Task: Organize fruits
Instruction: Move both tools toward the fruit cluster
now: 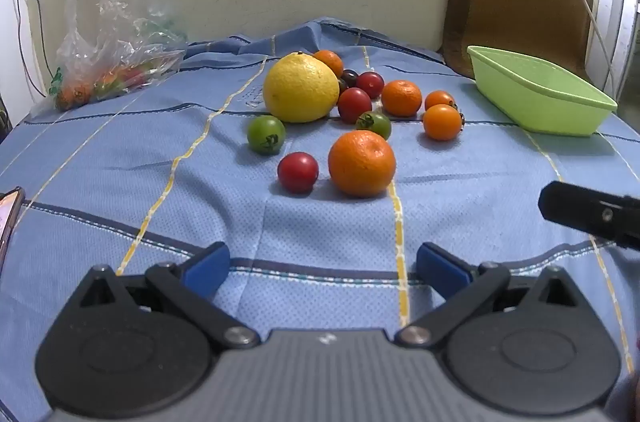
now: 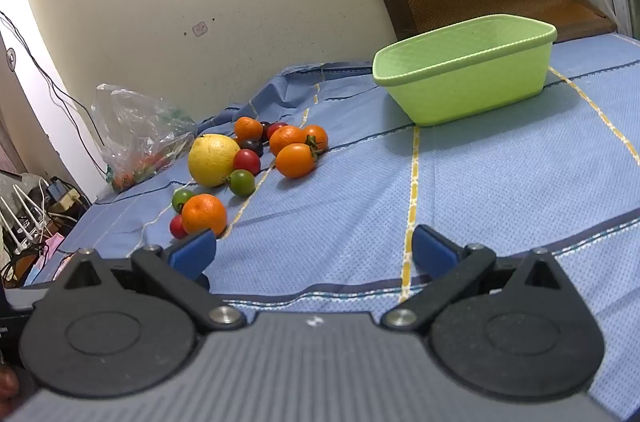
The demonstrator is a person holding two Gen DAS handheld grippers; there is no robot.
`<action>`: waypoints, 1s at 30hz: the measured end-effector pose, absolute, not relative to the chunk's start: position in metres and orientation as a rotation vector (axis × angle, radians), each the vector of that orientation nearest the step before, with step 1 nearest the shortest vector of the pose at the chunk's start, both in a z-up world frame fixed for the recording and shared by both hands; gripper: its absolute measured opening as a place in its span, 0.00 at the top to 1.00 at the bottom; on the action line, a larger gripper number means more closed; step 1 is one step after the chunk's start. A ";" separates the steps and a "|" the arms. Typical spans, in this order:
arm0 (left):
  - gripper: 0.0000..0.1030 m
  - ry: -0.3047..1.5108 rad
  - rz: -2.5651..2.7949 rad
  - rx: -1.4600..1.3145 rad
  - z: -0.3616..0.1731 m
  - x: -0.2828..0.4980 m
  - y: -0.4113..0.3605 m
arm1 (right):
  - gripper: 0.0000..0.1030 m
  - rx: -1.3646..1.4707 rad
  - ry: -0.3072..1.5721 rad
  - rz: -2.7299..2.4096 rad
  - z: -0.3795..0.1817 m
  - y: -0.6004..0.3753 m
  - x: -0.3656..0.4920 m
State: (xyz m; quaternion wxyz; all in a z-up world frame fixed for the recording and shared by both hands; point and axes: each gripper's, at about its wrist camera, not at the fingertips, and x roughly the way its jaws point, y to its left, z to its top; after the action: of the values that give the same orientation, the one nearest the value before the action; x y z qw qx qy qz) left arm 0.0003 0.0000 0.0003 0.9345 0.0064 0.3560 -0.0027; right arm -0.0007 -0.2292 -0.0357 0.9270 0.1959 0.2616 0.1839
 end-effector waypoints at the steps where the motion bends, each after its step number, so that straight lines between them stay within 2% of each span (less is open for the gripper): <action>1: 0.00 0.729 -0.005 0.013 0.001 0.001 0.000 | 0.00 0.401 0.538 0.377 -0.036 -0.229 -0.001; 30: 0.00 0.660 -0.052 0.014 0.005 -0.013 0.006 | 0.00 0.412 0.534 0.380 -0.035 -0.231 -0.002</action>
State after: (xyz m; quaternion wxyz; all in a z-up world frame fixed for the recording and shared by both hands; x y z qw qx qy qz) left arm -0.0132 0.0058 0.0045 0.9457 0.0071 0.3240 -0.0256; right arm -0.0019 -0.2307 -0.0353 0.9260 0.2009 0.2605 0.1853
